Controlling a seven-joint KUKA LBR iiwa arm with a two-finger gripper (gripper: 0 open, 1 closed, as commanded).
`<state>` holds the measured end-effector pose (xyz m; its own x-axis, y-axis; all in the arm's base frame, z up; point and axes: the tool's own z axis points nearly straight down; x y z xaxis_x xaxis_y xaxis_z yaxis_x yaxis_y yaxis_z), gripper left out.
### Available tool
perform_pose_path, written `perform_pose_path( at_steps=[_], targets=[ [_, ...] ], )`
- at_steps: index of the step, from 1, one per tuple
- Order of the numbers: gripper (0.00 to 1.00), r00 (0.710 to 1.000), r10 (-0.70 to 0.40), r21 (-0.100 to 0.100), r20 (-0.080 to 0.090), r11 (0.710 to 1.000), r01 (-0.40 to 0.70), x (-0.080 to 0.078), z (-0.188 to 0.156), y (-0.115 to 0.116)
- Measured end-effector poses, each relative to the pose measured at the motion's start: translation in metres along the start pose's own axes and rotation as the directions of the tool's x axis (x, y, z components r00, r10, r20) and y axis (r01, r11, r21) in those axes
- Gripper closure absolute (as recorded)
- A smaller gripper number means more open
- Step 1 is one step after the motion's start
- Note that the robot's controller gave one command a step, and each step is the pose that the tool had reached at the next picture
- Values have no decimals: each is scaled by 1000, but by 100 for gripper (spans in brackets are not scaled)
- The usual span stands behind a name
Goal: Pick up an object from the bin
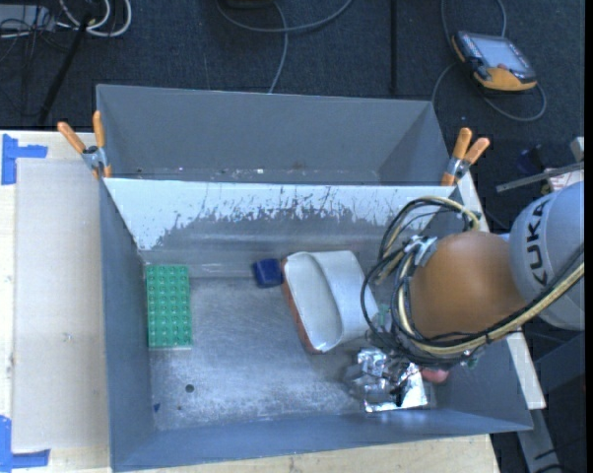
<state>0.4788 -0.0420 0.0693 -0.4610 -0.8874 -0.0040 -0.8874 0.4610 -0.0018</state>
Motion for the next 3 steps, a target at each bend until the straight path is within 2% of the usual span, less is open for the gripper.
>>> perform_pose_path(
  at_steps=[1, 3],
  targets=[
    [100, 1000, 3, 3, -1, 1000, -3, -2, -71, -1],
    [100, 1000, 10, -2, -3, 1000, -10, -5, -85, 0]
  ],
)
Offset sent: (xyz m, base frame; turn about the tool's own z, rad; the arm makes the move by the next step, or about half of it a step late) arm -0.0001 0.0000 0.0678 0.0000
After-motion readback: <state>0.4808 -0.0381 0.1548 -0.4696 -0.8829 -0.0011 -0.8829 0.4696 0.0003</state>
